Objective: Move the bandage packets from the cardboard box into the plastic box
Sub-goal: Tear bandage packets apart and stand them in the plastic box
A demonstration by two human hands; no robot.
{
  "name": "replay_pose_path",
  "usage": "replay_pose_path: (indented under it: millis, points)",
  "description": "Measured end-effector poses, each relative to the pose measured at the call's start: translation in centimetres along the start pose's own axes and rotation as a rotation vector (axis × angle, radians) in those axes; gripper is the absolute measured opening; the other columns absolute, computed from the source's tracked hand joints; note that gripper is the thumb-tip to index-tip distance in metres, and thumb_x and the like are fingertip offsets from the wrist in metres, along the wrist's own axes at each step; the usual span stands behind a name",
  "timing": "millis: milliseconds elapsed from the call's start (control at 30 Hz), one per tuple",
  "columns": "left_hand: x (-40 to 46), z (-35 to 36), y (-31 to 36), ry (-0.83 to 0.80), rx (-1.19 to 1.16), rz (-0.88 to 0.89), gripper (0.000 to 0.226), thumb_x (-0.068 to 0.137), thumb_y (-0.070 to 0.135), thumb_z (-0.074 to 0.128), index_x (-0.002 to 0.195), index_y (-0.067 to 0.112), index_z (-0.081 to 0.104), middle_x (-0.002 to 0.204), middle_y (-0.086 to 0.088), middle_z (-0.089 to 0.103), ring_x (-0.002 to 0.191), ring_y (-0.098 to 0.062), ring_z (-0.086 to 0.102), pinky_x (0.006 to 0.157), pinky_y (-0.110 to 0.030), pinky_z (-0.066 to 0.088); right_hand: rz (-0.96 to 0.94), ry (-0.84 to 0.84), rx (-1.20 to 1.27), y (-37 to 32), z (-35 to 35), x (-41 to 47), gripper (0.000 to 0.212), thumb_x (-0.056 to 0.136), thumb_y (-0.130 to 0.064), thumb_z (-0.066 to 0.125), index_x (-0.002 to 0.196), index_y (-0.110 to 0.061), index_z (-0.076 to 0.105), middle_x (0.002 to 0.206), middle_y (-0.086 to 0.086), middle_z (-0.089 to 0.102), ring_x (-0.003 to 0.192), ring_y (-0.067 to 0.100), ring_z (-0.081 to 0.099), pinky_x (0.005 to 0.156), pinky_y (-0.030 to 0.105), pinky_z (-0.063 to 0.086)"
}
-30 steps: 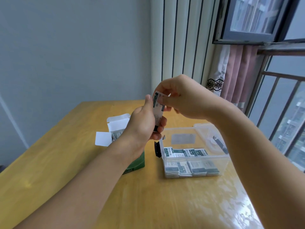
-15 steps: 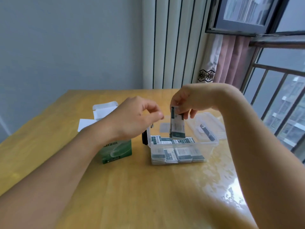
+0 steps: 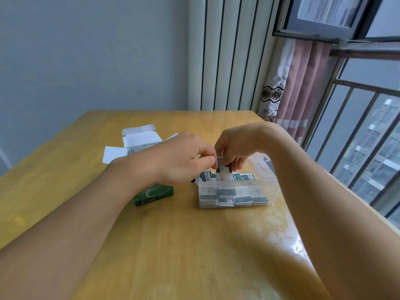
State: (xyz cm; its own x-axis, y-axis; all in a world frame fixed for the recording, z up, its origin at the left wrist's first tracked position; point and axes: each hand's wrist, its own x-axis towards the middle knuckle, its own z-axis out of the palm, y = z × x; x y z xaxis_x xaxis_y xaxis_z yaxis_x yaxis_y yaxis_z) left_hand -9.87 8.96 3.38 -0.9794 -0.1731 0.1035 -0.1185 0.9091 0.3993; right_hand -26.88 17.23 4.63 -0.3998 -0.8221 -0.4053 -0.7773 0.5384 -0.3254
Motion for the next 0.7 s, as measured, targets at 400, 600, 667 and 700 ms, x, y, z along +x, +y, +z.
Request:
replay_pose_path:
  millis: [400,600,667,700]
  points:
    - [-0.1,-0.2,-0.1,-0.012,-0.006,-0.005,0.032,0.106,0.030,0.042,0.100,0.026,0.073,0.097,0.007,0.069,0.063,0.019,0.053,0.056,-0.015,0.035,0.036,-0.058,-0.035,-0.6,1.1,0.7,0.016,0.095,-0.004,0.062,0.087,-0.018,0.063,0.088,0.007,0.070,0.081,0.018,0.069,0.069,0.026,0.058]
    - [-0.3,-0.4,0.0,-0.011,-0.029,0.000,0.032,0.106,0.029,0.042,0.100,0.023,0.072,0.090,0.009,0.067,0.061,0.017,0.054,0.058,-0.019,0.035,0.049,-0.028,-0.032,-0.9,1.2,0.6,0.014,0.093,0.000,0.064,0.086,-0.012,0.064,0.089,0.011,0.070,0.083,0.023,0.070,0.079,0.031,0.061]
    - [-0.3,-0.4,0.1,-0.016,-0.037,-0.001,0.033,0.107,0.028,0.041,0.103,0.020,0.073,0.091,0.007,0.068,0.061,0.016,0.054,0.058,-0.017,0.037,0.054,-0.022,-0.040,-1.0,1.2,0.5,0.014,0.093,0.002,0.064,0.087,-0.010,0.065,0.091,0.014,0.071,0.081,0.024,0.071,0.081,0.033,0.062]
    - [-0.3,-0.5,0.1,-0.017,-0.045,0.000,0.033,0.107,0.028,0.041,0.103,0.019,0.073,0.092,0.006,0.069,0.061,0.015,0.054,0.056,-0.014,0.038,0.057,-0.014,-0.048,-1.0,1.2,0.5,0.013,0.093,0.002,0.064,0.087,-0.010,0.066,0.090,0.014,0.071,0.078,0.023,0.071,0.080,0.032,0.062]
